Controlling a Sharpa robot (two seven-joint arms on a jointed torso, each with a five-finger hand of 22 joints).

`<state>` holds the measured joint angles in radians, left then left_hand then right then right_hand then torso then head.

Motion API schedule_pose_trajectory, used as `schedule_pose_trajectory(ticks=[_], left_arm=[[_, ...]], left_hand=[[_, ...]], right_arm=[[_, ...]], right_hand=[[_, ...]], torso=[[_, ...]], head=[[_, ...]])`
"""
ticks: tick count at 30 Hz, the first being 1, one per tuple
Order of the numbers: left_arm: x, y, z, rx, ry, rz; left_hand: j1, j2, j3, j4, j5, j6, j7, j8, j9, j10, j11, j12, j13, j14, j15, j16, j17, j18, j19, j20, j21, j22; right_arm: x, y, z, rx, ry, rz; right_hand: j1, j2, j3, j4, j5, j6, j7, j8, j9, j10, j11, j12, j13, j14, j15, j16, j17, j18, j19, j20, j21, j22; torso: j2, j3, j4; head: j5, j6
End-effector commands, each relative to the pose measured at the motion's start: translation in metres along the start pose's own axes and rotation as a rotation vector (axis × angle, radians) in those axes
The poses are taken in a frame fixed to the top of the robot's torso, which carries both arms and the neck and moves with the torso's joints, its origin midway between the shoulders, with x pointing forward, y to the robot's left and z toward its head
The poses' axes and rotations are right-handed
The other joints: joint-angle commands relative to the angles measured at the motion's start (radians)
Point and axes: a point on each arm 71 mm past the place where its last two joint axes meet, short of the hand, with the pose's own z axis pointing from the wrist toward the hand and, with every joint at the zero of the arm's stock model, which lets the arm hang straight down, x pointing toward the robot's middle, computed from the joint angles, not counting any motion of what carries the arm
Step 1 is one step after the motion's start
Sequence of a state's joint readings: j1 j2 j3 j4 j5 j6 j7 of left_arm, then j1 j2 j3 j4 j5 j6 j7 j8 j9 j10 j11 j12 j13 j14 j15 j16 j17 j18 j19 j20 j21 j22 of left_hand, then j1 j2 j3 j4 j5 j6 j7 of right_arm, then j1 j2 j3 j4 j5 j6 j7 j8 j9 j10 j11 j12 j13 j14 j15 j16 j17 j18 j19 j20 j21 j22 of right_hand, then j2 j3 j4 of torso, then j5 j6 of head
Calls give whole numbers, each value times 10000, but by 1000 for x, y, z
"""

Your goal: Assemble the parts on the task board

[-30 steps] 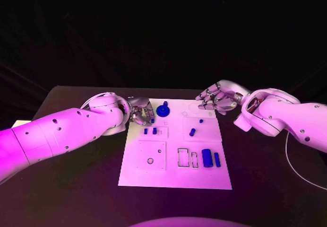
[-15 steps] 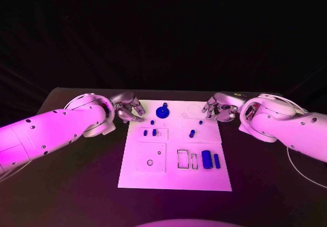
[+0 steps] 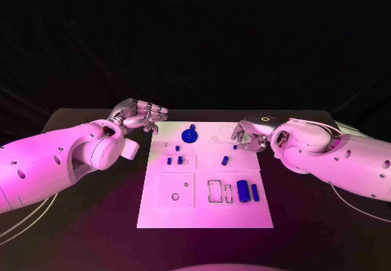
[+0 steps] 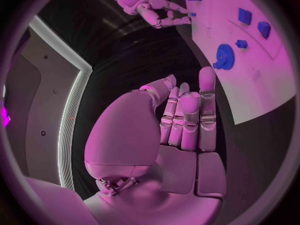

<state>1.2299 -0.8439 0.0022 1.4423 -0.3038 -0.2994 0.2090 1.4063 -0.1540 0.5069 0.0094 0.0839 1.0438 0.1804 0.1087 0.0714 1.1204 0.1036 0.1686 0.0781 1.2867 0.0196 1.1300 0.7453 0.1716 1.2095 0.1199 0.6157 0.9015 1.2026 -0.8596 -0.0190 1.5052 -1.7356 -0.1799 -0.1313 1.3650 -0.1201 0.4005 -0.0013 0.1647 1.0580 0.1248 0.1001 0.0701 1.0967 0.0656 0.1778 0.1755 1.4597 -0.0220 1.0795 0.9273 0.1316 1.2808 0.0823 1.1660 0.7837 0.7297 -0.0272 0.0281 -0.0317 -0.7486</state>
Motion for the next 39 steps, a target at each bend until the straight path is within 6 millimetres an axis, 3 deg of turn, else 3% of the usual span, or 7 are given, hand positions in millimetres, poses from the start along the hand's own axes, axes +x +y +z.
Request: schedule_pose_trajectory(ticks=[1,7,20,30,34,39], left_arm=[[-2,-2,-2,166,-624,-2161],[0,-2,-3,171,-563,-2510],[2,-3,-4,172,-465,-2636],[1,-2,-4,79,-456,-2595],[1,-1,-4,25,-450,-2579],[1,-1,-4,-33,-395,-2585]], left_hand=[[-20,115,12,-13,34,69,-11,46,4,69,20,65,15,-84,-19,-80,-95,122,-71,-29,-60,-16],[-77,112,-50,-2,27,73,-11,67,-1,57,19,129,16,-198,-20,-231,-317,117,-109,-34,-131,-57],[-62,194,-114,-33,31,199,-64,181,21,144,-36,302,46,-213,-56,-279,-380,122,-108,-59,-218,-116],[-45,239,-120,-45,36,220,-78,210,23,156,-52,348,52,-201,-69,-281,-389,123,-93,-70,-236,-131],[-39,247,-120,-50,37,221,-80,213,23,155,-54,355,53,-198,-72,-281,-389,124,-90,-73,-239,-133],[-37,251,-120,-52,39,220,-80,215,22,152,-55,359,53,-176,-73,-250,-334,124,-87,-74,-240,-135]], right_arm=[[3,1,1,99,254,-671],[8,5,5,56,558,-719],[17,8,9,179,968,-1058],[22,13,10,-26,928,-929],[19,14,10,-65,492,-734],[16,13,9,3,-22,-583]], right_hand=[[-16,-114,66,2,-43,63,14,-72,-13,85,1,-69,-21,79,-27,-54,-11,62,46,-2,42,4],[-4,-70,156,-28,-95,154,-4,-75,2,158,-18,-111,-133,95,-75,-59,-1,62,63,-37,58,29],[-31,18,297,-73,-147,415,-50,-39,37,384,-66,-176,-352,159,-214,25,119,21,189,-163,210,285],[59,351,557,-204,-589,985,-160,162,160,1047,-206,-97,-482,260,-234,228,343,-92,450,-213,561,874],[15,582,665,-186,-1072,1091,-184,190,209,1231,-229,-146,-539,283,-196,263,350,-109,499,-186,650,992],[-11,674,714,-169,-1126,1113,-181,194,231,1298,-228,-175,-565,289,-181,267,332,-120,529,-177,701,1068]], torso=[[-4,-4,16],[0,10,-21],[1,21,-4],[-2,20,-4],[-5,21,-5],[-13,13,17]], head=[[-13,-8],[71,4],[53,-45],[64,-96],[49,-106],[34,-111]])
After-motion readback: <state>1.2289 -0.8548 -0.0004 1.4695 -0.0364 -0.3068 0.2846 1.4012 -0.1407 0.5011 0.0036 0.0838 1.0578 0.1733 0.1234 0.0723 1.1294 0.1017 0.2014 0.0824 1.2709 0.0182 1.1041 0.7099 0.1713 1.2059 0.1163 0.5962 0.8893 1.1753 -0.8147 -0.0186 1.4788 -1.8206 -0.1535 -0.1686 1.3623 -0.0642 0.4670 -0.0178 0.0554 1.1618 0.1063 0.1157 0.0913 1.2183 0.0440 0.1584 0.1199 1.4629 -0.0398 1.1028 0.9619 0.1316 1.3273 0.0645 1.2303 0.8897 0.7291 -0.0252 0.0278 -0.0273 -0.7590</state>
